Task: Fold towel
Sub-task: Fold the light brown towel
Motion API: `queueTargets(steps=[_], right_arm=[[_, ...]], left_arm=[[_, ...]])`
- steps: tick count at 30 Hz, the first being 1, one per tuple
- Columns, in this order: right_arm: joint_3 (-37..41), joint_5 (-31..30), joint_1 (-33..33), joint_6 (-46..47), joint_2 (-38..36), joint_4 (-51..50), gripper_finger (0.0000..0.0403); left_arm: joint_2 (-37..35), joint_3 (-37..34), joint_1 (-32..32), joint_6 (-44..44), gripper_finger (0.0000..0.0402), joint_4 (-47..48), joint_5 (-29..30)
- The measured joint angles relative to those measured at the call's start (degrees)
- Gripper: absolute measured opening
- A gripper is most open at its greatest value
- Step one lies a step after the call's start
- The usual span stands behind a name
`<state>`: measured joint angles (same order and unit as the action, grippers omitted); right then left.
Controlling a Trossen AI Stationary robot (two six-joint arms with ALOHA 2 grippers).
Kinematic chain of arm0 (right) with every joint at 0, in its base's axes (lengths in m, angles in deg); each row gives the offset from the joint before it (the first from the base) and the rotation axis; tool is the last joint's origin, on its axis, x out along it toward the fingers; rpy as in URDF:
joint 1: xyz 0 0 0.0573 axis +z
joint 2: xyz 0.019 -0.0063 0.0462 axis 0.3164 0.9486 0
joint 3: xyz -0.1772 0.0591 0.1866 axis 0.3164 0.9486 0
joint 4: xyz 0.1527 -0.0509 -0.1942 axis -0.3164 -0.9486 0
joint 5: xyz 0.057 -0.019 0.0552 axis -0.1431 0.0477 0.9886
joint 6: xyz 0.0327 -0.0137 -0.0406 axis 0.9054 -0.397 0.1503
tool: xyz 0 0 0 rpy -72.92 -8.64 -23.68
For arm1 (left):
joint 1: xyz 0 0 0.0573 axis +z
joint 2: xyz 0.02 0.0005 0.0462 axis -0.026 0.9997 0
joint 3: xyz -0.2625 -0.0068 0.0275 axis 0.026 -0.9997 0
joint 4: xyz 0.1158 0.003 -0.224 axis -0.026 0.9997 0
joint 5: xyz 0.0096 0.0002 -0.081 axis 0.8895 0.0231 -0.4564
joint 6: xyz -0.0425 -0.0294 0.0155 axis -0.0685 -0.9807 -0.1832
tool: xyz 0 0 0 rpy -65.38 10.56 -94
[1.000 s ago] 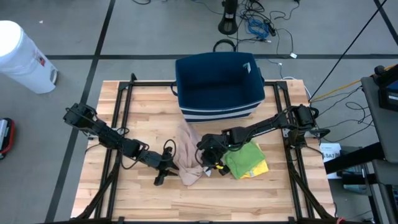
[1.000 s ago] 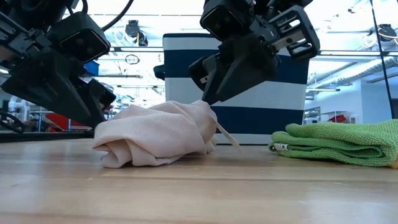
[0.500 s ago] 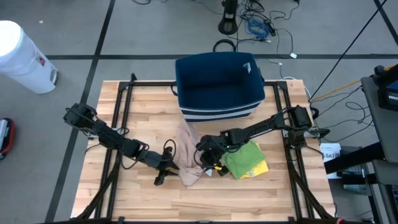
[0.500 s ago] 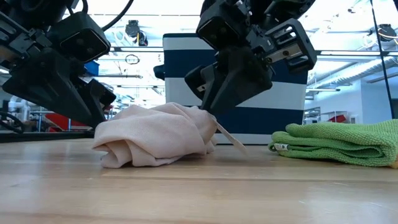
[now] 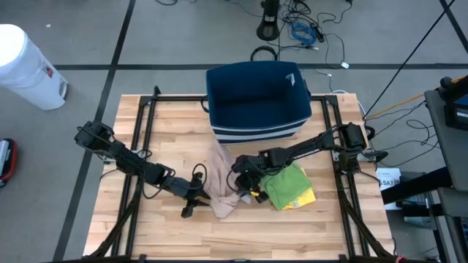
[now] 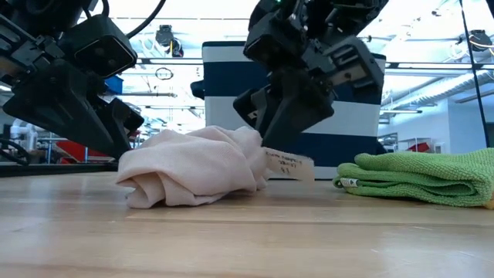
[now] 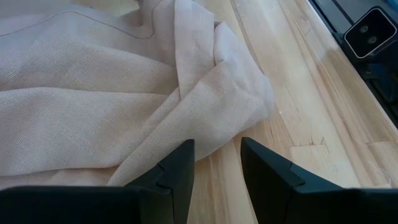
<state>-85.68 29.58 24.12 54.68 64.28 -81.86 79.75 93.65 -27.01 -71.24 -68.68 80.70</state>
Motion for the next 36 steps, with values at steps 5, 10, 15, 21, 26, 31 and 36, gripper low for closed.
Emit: queueTargets(steps=[5, 10, 15, 21, 26, 31, 36], right_arm=[[0.00, 2.77, 0.12, 0.07, -0.09, 1.30, 0.0075], [0.00, 2.73, 0.06, 0.19, -0.09, 1.90, 0.0075], [0.00, 2.67, 0.52, 0.34, -0.09, 3.45, 0.0075], [0.00, 2.16, 0.81, 0.03, -0.09, 4.37, 0.0057], [0.00, 2.15, 0.79, -0.67, -0.09, 4.38, 0.0021], [0.00, 2.16, 0.81, -1.68, -0.09, 4.36, 0.0002], [0.00, 2.16, 0.81, -2.85, -0.09, 4.31, 0.0001]], left_arm=[[0.00, 0.00, 0.00, 0.02, 0.0136, 0.01, 0.01], [0.00, 0.00, 0.00, 0.04, 0.0136, 0.00, 0.00], [0.00, 0.00, 0.00, 0.07, 0.0136, -0.01, 1.00], [0.00, 0.00, 0.00, 0.02, 0.0136, 0.01, 1.14], [0.00, 0.00, 0.00, 0.00, 0.0136, 0.00, 1.17], [0.00, 0.00, 0.00, 0.00, 0.0136, -0.01, 1.19], [0.00, 0.00, 0.00, 0.02, 0.0136, -0.08, 1.21]])
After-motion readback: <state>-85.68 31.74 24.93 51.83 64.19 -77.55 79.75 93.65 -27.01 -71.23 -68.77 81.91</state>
